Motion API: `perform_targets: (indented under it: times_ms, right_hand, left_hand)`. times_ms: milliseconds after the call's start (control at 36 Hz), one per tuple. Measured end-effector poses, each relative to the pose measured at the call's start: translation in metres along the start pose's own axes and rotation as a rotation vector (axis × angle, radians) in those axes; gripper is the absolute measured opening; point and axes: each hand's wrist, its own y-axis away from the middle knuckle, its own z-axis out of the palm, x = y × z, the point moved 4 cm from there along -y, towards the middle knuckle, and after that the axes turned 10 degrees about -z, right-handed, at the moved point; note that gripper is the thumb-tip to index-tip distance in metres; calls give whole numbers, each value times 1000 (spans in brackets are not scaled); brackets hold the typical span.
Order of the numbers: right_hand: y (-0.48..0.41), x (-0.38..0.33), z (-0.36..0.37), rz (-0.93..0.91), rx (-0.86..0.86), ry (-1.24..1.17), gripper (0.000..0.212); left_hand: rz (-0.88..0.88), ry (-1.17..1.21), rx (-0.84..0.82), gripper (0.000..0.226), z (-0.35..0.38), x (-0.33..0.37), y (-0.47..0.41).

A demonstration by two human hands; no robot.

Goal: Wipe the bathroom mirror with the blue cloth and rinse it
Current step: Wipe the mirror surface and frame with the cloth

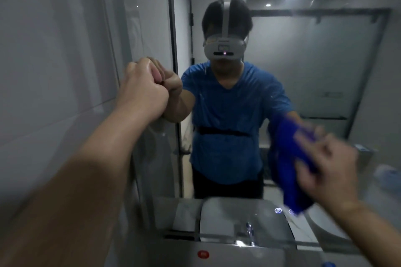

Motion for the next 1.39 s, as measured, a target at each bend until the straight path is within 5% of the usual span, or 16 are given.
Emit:
perform_targets:
  times_ms: [56, 139, 222, 306, 472, 583, 750, 861, 972, 1083, 1167, 1389]
  right_hand:
    - [-69, 41, -13, 190, 201, 147, 43]
    - [-165, 92, -34, 557, 552, 128, 68]
    - [-233, 74, -41, 710, 666, 107, 74]
    - [-238, -7, -26, 554, 501, 217, 62]
    - [-96, -130, 67, -210, -29, -52, 64]
    - [42, -152, 106, -318, -370, -193, 68]
    - [141, -80, 69, -104, -310, -185, 67]
    - [140, -6, 28, 325, -225, -101, 59]
    - [125, 45, 11, 838, 195, -104, 54]
    - [75, 26, 18, 1036, 674, -82, 48]
    - [14, -21, 26, 889, 710, -9, 45]
    - [-40, -169, 94, 283, 83, -228, 61]
  left_hand:
    - [-3, -5, 16, 30, 1, -1, -1]
    - [-1, -33, 37, 30, 3, -1, -3]
    - [0, -38, 44, 32, 2, 1, -4]
    - [12, -38, 54, 31, 2, 0, -4]
    - [23, -45, 46, 29, 0, 2, -1]
    - [19, -41, 64, 27, -2, 2, -2]
    - [21, -52, 40, 29, -4, 4, 2]
    - [-4, -59, 26, 27, -2, 3, 3]
    - [-19, -51, 32, 29, -1, 7, 8]
    - [-17, -43, 16, 30, -2, 8, 10]
    - [-23, -44, 4, 30, -2, 10, 12]
    - [-30, -97, 25, 27, -1, 14, 17]
